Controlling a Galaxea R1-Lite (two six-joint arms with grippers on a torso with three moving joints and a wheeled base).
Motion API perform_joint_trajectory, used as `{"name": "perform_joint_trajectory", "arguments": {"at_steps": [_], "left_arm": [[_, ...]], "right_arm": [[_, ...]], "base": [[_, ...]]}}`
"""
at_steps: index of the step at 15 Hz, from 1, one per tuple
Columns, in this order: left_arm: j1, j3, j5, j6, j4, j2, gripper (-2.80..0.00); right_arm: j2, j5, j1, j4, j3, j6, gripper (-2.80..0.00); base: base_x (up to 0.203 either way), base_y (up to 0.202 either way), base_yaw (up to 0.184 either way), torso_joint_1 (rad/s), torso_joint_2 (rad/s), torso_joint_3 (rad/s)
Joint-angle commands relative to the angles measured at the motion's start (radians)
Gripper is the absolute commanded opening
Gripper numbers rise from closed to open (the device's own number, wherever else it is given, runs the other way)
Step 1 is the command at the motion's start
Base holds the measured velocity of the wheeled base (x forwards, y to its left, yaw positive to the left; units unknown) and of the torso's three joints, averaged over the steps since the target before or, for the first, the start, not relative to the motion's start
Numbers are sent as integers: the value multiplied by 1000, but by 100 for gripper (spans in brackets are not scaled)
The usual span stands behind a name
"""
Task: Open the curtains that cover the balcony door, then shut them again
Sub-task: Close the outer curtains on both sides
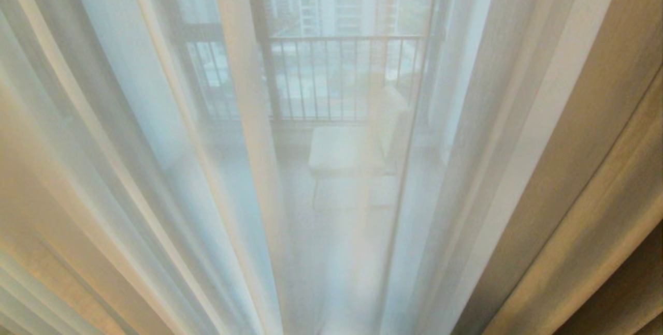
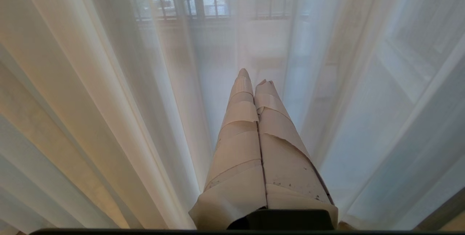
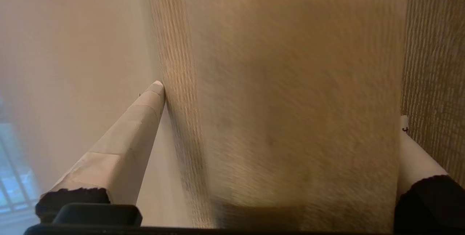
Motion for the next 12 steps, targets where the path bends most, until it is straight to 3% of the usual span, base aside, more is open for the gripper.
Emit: {"name": "perform_joint_trajectory", "arguments": {"at_steps": [1, 11, 12], "left_arm": [[0, 0, 0, 0, 0, 0, -280], [0, 0, 0, 0, 0, 0, -280], [0, 0, 0, 0, 0, 0, -280]], "right_arm": [[64, 3, -19, -4, -39, 1, 0], [84, 31, -68, -18, -42, 1, 0], [84, 36, -68, -22, -44, 5, -280]], "base": [[0, 0, 0, 0, 0, 0], [0, 0, 0, 0, 0, 0], [0, 0, 0, 0, 0, 0]]}}
